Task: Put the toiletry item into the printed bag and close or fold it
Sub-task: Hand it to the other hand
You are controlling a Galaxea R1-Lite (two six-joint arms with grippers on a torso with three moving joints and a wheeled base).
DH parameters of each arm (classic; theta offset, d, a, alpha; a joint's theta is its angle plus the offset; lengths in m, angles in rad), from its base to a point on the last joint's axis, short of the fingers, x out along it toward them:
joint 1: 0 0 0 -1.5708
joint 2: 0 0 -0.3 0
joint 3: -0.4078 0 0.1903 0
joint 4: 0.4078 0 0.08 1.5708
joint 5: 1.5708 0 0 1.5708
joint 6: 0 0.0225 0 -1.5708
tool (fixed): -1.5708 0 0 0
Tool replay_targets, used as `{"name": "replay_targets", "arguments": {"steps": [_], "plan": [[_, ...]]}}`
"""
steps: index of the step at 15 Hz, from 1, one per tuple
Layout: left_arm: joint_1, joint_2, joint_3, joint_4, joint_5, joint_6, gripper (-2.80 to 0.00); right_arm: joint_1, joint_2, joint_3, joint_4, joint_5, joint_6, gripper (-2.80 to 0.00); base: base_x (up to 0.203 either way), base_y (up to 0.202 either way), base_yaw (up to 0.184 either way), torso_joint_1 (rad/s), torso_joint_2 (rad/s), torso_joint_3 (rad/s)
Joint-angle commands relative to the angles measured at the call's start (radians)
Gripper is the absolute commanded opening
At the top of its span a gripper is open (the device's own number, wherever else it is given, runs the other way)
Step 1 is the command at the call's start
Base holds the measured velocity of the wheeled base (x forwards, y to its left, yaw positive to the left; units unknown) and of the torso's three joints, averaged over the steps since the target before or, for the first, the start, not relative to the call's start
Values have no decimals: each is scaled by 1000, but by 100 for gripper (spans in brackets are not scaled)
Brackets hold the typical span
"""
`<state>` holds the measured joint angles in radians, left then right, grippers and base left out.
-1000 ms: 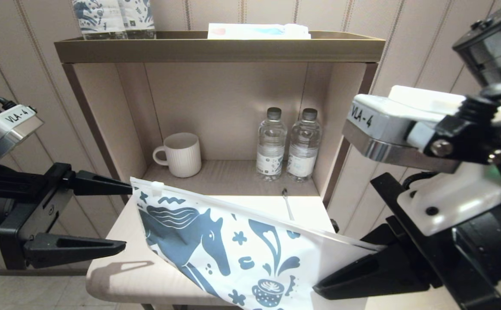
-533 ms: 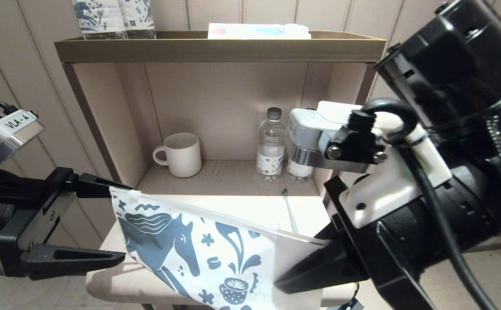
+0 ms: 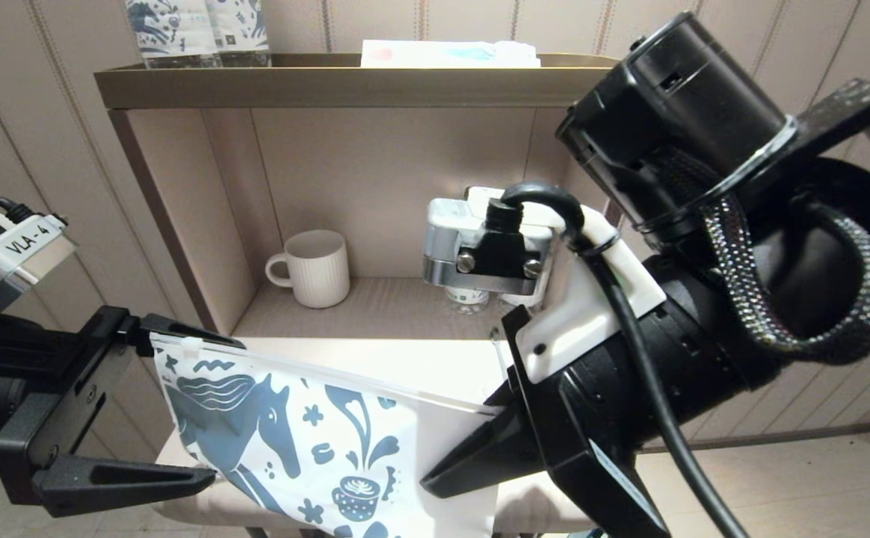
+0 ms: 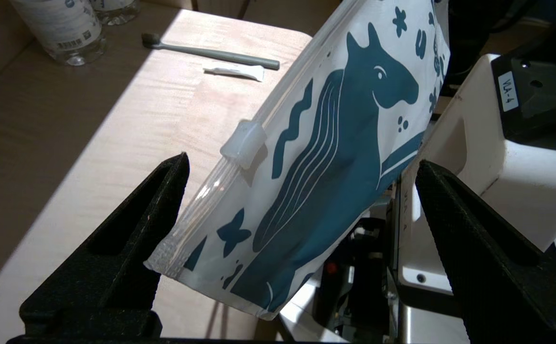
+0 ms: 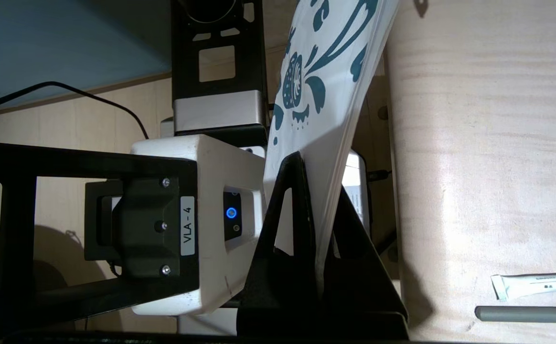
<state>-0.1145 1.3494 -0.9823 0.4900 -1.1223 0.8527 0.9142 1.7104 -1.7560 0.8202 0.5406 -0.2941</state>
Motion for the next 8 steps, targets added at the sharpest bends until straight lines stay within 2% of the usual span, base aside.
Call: {"name": "replay_targets", "arguments": {"steps": [1, 8], "plan": [[-4, 1, 5, 4, -6, 11, 0, 5, 11, -2, 4, 4, -2, -280, 0, 0, 0, 0, 0, 0], [-10, 21, 2, 5, -5, 12, 0, 38, -14, -5, 5, -2, -11, -280, 0, 0, 0, 0, 0, 0]]}}
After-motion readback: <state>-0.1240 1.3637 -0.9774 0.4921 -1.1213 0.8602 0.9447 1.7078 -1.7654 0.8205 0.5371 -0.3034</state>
